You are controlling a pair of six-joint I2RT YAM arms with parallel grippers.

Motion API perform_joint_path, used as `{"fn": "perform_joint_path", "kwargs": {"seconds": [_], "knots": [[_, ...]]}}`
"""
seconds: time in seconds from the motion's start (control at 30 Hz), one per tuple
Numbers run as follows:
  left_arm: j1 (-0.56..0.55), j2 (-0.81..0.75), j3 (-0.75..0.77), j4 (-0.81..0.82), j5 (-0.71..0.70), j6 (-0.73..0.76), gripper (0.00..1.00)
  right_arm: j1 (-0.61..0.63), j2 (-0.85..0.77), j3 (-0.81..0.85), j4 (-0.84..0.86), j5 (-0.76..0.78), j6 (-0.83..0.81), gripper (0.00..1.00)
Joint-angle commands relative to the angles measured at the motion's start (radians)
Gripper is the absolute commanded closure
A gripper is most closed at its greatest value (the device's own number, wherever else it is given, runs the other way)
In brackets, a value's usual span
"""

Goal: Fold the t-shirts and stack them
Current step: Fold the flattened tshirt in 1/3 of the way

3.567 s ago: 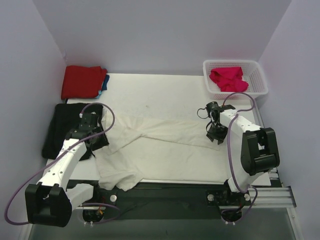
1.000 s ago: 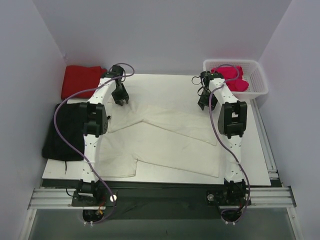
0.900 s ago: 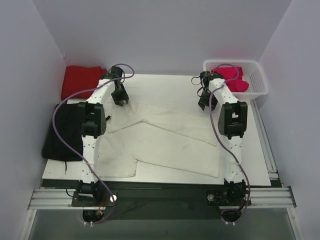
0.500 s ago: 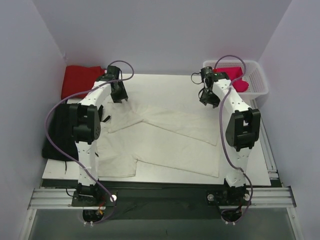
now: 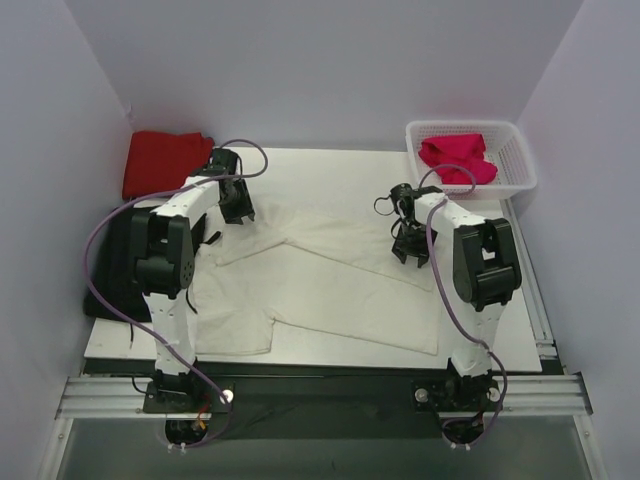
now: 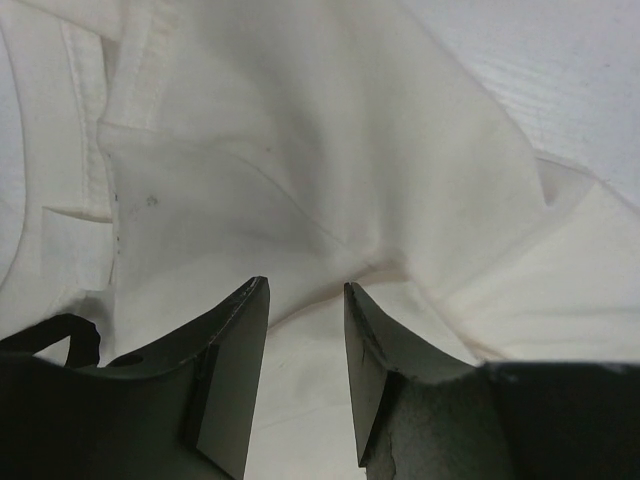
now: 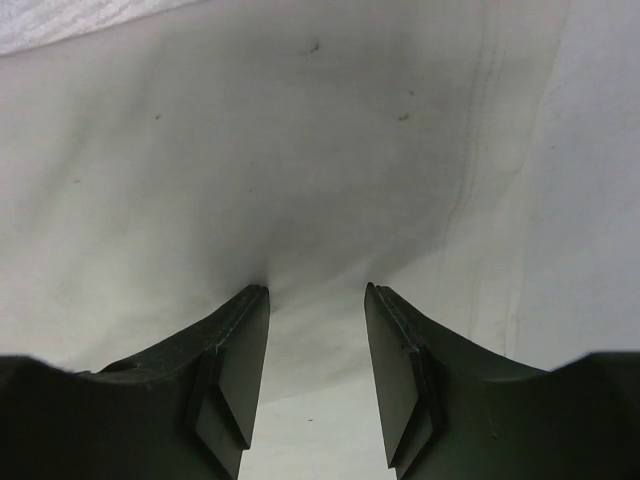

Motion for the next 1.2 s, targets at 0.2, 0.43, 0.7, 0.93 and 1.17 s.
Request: {"fn": "perform_joint_path", "kwargs": {"seconds": [0.2, 0.43, 0.7, 0.93, 1.17], "knots": [[-0.002, -0.105, -0.034, 0.038, 0.017, 0.033, 0.53, -0.051, 0.074, 0.055, -0.011, -0.022, 0.031, 0.55], [-0.005, -0.096, -0.005, 0.026, 0.057, 0.050, 0.53, -0.138, 0.135, 0.179, -0.077, -0.005, -0.046, 0.56], [-0.030, -0.028, 0.067, 0.003, 0.109, 0.072, 0.53, -0.151, 0.224, 0.368, -0.108, -0.031, -0.088, 0.56], [-0.064, 0.093, 0.220, -0.034, 0.097, 0.070, 0.53, -0.143, 0.272, 0.477, -0.119, -0.018, -0.100, 0.56], [-0.093, 0.150, 0.276, -0.081, 0.061, 0.081, 0.53, -0.123, 0.195, 0.442, -0.120, 0.032, -0.094, 0.56]]}}
